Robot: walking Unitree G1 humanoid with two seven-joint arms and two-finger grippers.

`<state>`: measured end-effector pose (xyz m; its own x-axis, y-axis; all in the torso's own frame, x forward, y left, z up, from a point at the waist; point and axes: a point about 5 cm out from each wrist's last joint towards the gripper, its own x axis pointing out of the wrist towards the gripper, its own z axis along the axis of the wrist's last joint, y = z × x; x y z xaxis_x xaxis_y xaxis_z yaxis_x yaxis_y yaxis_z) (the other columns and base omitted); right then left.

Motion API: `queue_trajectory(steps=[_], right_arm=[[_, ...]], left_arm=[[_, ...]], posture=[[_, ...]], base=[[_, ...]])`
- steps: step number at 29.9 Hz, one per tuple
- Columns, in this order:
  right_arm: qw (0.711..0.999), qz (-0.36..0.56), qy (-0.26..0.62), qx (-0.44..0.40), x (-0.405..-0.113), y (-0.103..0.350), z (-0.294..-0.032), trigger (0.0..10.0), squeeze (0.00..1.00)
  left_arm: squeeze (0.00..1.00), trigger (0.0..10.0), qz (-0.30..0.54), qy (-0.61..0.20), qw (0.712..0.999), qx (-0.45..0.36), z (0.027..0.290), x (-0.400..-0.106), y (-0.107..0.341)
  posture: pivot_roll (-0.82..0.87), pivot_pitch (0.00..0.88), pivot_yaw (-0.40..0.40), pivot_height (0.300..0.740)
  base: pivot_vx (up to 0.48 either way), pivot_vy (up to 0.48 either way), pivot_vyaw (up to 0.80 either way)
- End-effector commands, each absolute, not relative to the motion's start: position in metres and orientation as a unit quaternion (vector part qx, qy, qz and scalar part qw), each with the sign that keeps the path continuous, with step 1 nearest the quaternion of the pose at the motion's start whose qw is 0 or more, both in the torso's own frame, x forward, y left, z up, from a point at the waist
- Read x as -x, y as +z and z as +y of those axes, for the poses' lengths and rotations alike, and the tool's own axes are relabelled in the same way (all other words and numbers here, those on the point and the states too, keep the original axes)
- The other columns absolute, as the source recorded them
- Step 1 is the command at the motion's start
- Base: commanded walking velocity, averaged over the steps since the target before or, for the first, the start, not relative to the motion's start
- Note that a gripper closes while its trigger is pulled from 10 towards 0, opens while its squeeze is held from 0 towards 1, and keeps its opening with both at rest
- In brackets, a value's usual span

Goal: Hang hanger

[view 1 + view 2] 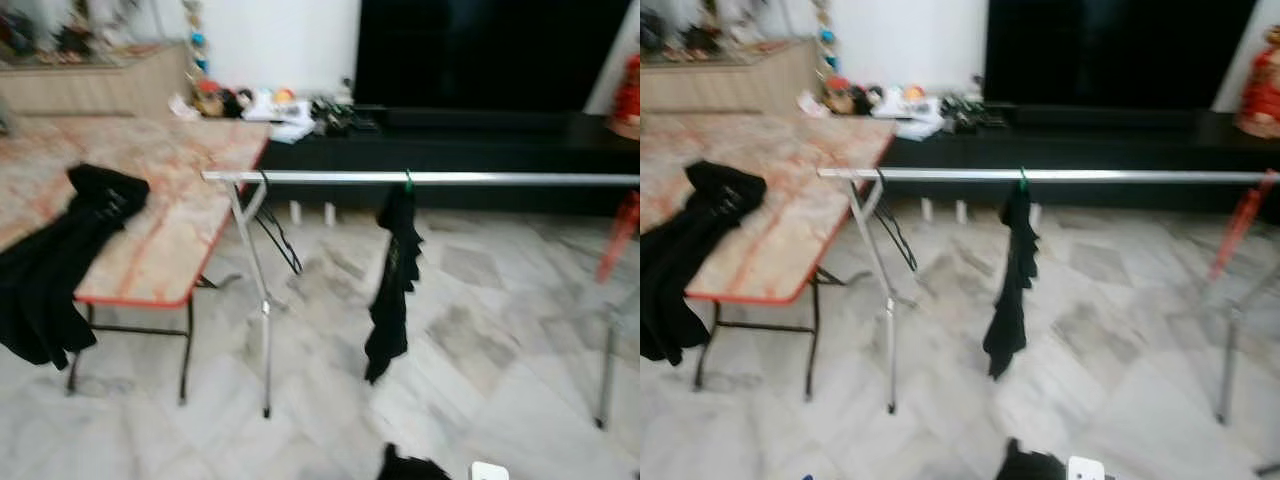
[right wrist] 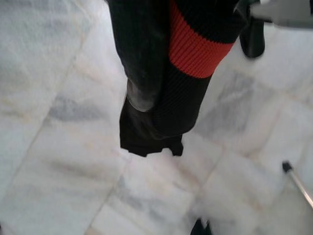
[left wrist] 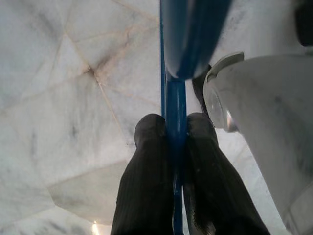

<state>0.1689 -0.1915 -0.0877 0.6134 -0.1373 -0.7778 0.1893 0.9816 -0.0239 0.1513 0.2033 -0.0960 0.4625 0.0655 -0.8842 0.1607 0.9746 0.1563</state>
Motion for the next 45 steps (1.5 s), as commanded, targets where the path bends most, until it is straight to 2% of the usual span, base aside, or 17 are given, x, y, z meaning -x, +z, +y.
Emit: queue_trajectory(steps=[1,15,24,27,34,37,40,45], right_arm=[[0.903,0.417,-0.097,-0.029,-0.176,-0.084,-0.195,10.0,0.0],[0.909,0.403,-0.101,-0.037,-0.185,-0.08,-0.194,10.0,0.0],[0.913,0.393,-0.104,-0.04,-0.19,-0.077,-0.195,10.0,0.0],[0.918,0.377,-0.112,-0.049,-0.199,-0.071,-0.197,10.0,0.0],[0.923,0.363,-0.113,-0.052,-0.21,-0.065,-0.198,10.0,0.0],[0.928,0.35,-0.114,-0.057,-0.216,-0.061,-0.197,10.0,0.0],[0.937,0.325,-0.111,-0.061,-0.228,-0.053,-0.198,10.0,0.0],[0.95,0.285,-0.106,-0.076,-0.248,-0.038,-0.198,10.0,0.0]], left_arm=[[0.0,10.0,0.527,-0.041,0.842,-0.104,0.195,-0.146,-0.099],[0.0,10.0,0.526,-0.04,0.843,-0.107,0.196,-0.146,-0.099],[0.0,10.0,0.513,-0.025,0.85,-0.118,0.197,-0.147,-0.098],[0.0,10.0,0.49,-0.012,0.864,-0.115,0.197,-0.149,-0.097],[0.0,10.0,0.476,-0.019,0.872,-0.115,0.195,-0.151,-0.095],[0.0,10.0,0.439,-0.017,0.89,-0.117,0.205,-0.168,-0.086],[0.0,10.0,0.366,-0.012,0.922,-0.129,0.214,-0.199,-0.064],[0.0,10.0,0.308,-0.01,0.942,-0.132,0.215,-0.218,-0.049]], posture=[[0.12,0.0,-0.004,0.74],[0.12,0.0,-0.002,0.74],[0.12,0.0,-0.001,0.74],[0.13,0.0,-0.002,0.74],[0.12,0.0,0.001,0.74],[0.12,0.0,0.002,0.74],[0.12,0.0,0.004,0.74],[0.12,0.0,0.003,0.74]], base=[[-0.319,0.0,0.0],[-0.317,0.0,0.0],[0.0,0.0,0.0],[0.0,0.0,0.0],[0.0,0.0,0.0],[0.0,0.0,0.0],[0.0,0.0,0.0],[0.0,0.0,0.0]])
